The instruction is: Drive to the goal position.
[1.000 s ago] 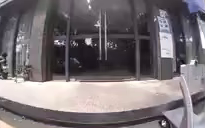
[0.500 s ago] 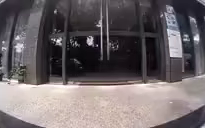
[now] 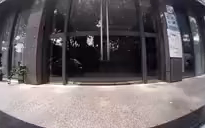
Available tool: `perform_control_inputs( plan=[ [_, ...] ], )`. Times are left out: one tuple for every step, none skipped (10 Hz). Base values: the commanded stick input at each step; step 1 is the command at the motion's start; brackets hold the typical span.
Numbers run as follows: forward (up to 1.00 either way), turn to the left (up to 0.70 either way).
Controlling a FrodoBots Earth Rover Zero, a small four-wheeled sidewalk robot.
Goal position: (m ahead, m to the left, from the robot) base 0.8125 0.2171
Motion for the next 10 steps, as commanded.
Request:
perform_control_inputs(
  plan=[
    [0.00,0.45],
    [0.00,0.45],
    [0.00,0.45],
    [0.00,0.45],
    [0.00,0.45],
    [0.00,0.45],
    [0.00,0.45],
    [0.00,0.45],
    [0.00,0.45],
    [0.00,0.45]
  ],
)
